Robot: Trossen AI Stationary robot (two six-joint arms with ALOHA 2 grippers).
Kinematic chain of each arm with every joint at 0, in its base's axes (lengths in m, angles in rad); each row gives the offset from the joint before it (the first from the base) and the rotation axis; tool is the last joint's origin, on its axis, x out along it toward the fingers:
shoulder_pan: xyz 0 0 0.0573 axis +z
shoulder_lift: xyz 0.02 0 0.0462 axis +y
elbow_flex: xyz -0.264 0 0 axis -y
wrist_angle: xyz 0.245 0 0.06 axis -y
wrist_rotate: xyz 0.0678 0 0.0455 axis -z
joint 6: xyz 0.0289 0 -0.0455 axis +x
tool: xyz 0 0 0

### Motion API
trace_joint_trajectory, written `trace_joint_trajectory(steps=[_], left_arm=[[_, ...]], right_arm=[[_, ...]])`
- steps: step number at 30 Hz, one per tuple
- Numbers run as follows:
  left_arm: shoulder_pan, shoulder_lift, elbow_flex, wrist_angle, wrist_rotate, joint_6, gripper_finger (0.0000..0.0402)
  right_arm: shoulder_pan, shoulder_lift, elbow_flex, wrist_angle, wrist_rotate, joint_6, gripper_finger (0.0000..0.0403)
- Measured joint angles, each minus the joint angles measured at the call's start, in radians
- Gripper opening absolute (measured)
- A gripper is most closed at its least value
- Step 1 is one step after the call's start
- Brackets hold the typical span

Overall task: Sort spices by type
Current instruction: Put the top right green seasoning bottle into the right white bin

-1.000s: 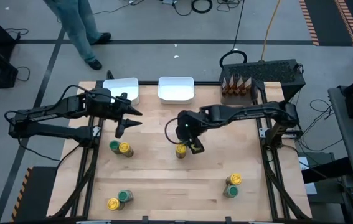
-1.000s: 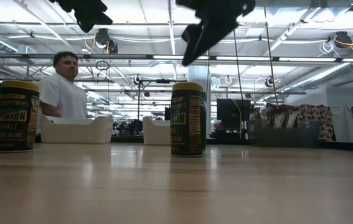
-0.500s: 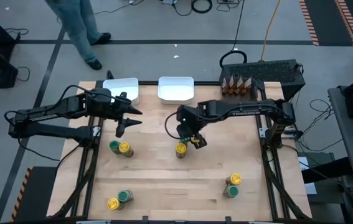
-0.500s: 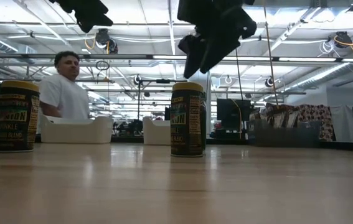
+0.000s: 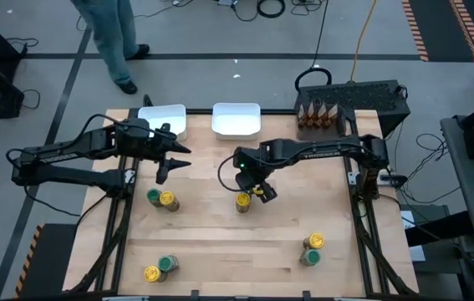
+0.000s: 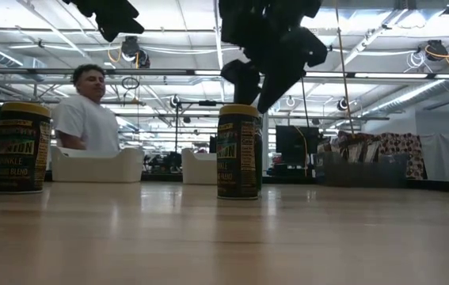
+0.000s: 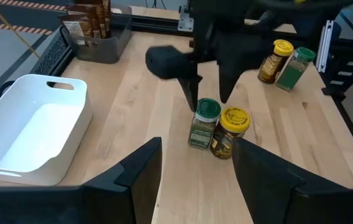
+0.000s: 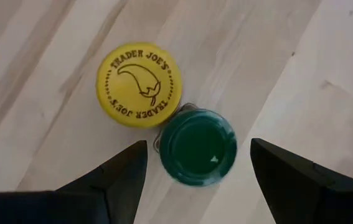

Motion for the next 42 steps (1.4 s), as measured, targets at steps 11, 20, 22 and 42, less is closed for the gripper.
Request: trace_joint_trajectory(steps=[11,20,22,42], left_arm=[[0.0,0.0,0.0,-0.003,0.0,0.0,0.0199],[0.0,0.0,0.0,-0.004,0.0,0.0,0.0199],[0.0,0.0,0.0,-0.004,0.0,0.001,0.0199],[0.0,0.0,0.0,-0.005,0.0,0.001,0.0199]], right_arm=[[0.0,0.036,0.0,0.011,0.0,-0.002,0.0267],[0.0,0.036,0.0,0.005,0.0,-0.012,0.021],[0.0,0.036,0.0,0.005,0.0,-0.012,0.0193],[-0.051,0.026,0.215,-0.081,0.032,0.023,0.0186]])
